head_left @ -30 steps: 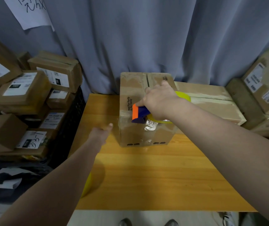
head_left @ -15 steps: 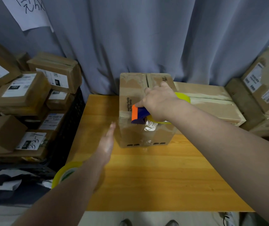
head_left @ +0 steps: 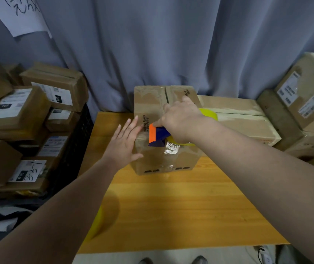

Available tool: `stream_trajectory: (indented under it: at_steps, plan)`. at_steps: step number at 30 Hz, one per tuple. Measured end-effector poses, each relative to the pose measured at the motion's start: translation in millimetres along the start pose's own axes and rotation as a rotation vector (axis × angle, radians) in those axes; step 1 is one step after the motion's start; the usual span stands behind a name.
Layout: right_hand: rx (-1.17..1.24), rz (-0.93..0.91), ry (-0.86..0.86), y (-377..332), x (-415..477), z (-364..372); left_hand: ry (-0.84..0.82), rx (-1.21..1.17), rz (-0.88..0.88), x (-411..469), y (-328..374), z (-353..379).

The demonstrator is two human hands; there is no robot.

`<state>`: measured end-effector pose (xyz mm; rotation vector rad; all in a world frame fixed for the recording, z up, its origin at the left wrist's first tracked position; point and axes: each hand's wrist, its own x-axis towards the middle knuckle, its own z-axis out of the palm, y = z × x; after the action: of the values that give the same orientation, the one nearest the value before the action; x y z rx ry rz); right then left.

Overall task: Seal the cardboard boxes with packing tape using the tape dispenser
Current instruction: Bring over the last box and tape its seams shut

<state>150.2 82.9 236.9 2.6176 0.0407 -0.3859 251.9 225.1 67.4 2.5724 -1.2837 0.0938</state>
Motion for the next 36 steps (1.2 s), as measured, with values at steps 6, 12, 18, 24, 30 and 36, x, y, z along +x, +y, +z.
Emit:
stream_trajectory:
  at_steps: [6, 12, 18, 24, 30, 36]
  plan:
    - [0.015, -0.013, -0.014, 3, 1, -2, 0.161, -0.021, 0.202, -2, -4, -16]
    - [-0.02, -0.06, -0.047, 6, 1, -4, 0.194, 0.094, 0.273, -2, 10, -20]
    - [0.089, -0.116, -0.047, 35, -12, -4, 0.035, 0.151, 0.079, -10, 29, -16]
    - [0.085, -0.154, -0.012, 31, -15, -2, -0.05, 0.16, -0.123, -16, 48, -25]
    - [0.038, -0.139, -0.011, 74, -46, 22, -0.034, 0.087, -0.184, -14, 59, -27]
    - [-0.003, -0.122, -0.049, 87, -47, 44, -0.005, 0.083, -0.219, -15, 65, -31]
